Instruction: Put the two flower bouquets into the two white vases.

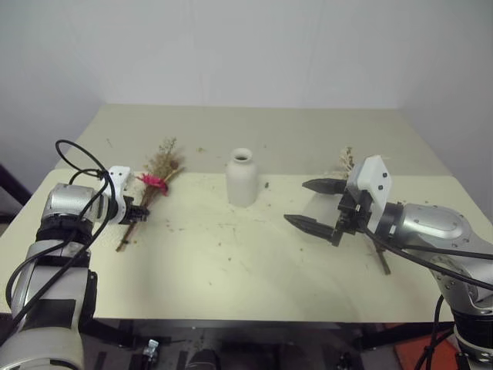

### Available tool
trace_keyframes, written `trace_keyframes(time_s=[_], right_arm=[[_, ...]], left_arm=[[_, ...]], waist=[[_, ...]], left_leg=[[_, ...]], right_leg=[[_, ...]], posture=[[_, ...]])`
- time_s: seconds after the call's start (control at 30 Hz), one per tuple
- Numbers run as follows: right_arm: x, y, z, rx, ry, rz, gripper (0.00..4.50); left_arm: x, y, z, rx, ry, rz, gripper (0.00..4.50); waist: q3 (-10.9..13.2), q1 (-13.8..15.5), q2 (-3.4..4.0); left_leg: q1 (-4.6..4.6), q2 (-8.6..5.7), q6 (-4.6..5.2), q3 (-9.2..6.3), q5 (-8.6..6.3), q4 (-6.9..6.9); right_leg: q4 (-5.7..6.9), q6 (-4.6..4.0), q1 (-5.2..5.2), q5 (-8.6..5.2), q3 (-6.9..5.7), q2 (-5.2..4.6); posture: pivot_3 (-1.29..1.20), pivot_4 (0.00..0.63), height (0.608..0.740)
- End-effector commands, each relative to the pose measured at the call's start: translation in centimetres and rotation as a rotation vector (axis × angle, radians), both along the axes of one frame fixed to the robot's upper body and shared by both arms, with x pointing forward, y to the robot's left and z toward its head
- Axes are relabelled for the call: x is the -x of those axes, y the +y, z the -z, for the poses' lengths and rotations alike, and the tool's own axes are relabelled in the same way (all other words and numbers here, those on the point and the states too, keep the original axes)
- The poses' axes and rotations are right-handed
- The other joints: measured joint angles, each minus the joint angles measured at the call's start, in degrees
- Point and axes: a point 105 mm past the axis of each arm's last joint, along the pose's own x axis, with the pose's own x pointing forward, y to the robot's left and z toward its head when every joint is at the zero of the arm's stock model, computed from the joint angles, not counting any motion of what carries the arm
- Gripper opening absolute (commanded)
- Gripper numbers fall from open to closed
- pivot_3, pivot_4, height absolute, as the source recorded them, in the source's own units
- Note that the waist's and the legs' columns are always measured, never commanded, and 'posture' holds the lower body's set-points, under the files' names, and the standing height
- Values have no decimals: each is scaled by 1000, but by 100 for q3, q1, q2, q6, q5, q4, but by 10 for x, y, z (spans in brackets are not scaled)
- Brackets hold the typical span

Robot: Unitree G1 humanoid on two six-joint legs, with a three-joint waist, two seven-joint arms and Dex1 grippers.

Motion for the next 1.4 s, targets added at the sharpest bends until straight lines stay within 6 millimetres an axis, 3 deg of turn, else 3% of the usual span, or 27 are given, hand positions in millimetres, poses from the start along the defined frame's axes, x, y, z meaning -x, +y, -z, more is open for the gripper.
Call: trace_keyframes(time_s=[0.03, 0.2, 0.53, 0.63, 0.73, 0.9, 1.1, 1.4], right_arm=[[4, -3, -11, -5, -51, 7, 4500], [3, -3, -12, -4, -53, 5, 4500], [0, -9, -13, 2, -67, 34, 4500], [-1, -9, -13, -2, -74, 44, 4500], [-2, -8, -13, -13, -85, 60, 4500], [1, -10, -14, -19, -104, 107, 4500], [13, -16, -10, -32, -105, 166, 4500], [18, -20, -7, -51, -114, 239, 4500]], left_arm=[[-2, 1, -3, -7, -15, -3, 31], [-12, 3, -31, -29, -181, -20, 31], [-25, -19, -185, 168, -1094, -79, 31], [-28, -36, -210, 294, -1260, -53, 31], [-31, -60, -216, 452, -1363, 21, 31], [-52, -87, -203, 695, -1274, 39, 31], [-49, -110, -198, 969, -1295, 136, 31], [-52, -150, -193, 1047, -1209, 246, 31]], waist=[[0, 2, 0], [0, 1, 0], [-1, 45, -3], [-1, 93, -5], [-2, 119, -5], [-3, 134, -7], [-3, 50, -7], [-3, -3, -7]], left_leg=[[0, 0, 0, 0, 0, 0], [0, 0, 0, 0, 0, 2], [0, -3, -1, 0, 0, 7], [-2, -5, -1, -1, 1, 15], [-3, -6, -1, 0, 0, 14], [-3, -7, 0, 0, 0, 17], [-15, -7, 3, -1, -2, 15], [-5, -7, 2, -2, -1, 16]], right_leg=[[0, 0, 0, 0, 0, 0], [9, 0, -3, 0, 0, 0], [20, -9, -5, 5, 0, -5], [20, -8, -3, 5, -1, -5], [13, -8, -2, 5, -1, -6], [16, -7, 0, 5, -1, -5], [4, -5, -5, 4, -1, -5], [15, 9, 0, -4, 0, -4]], posture=[[0, 150, 740], [0, 150, 740], [0, 150, 740], [0, 150, 740], [0, 150, 740], [0, 150, 740], [0, 150, 740], [0, 150, 740]])
